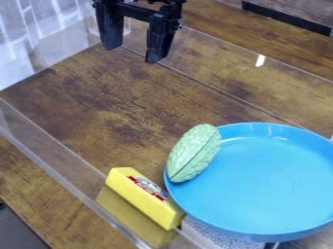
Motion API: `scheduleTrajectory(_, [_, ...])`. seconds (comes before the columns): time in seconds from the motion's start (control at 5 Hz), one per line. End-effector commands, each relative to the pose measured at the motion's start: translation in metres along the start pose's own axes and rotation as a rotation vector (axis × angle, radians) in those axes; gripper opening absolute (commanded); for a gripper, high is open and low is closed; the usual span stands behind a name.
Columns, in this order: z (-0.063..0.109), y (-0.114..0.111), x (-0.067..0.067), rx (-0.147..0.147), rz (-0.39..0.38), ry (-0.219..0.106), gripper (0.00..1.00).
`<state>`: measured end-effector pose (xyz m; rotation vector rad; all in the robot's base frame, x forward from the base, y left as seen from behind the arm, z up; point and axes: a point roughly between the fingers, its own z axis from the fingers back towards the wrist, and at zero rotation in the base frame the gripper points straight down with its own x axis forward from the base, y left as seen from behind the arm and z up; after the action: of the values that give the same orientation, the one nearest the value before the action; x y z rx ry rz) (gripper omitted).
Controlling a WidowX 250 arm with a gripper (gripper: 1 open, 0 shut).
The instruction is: Put the green object in the blue tray
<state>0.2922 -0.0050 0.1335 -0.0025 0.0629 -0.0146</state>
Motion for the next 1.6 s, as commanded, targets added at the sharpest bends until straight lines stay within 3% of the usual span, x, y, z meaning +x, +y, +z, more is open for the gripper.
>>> scheduleTrajectory(0.0, [-0.007, -0.003, -0.001, -0.004, -0.005, 0.018, 1.0])
scheduleTrajectory(0.2, [-0.021, -0.017, -0.004, -0.016, -0.027, 0.029, 1.0])
scheduleTrajectory(0.6, [-0.039, -0.053, -0.01, -0.036, -0.084, -0.002, 1.0])
scheduleTrajectory(1.4, [-0.061, -0.067, -0.006, -0.049, -0.114, 0.008, 1.0])
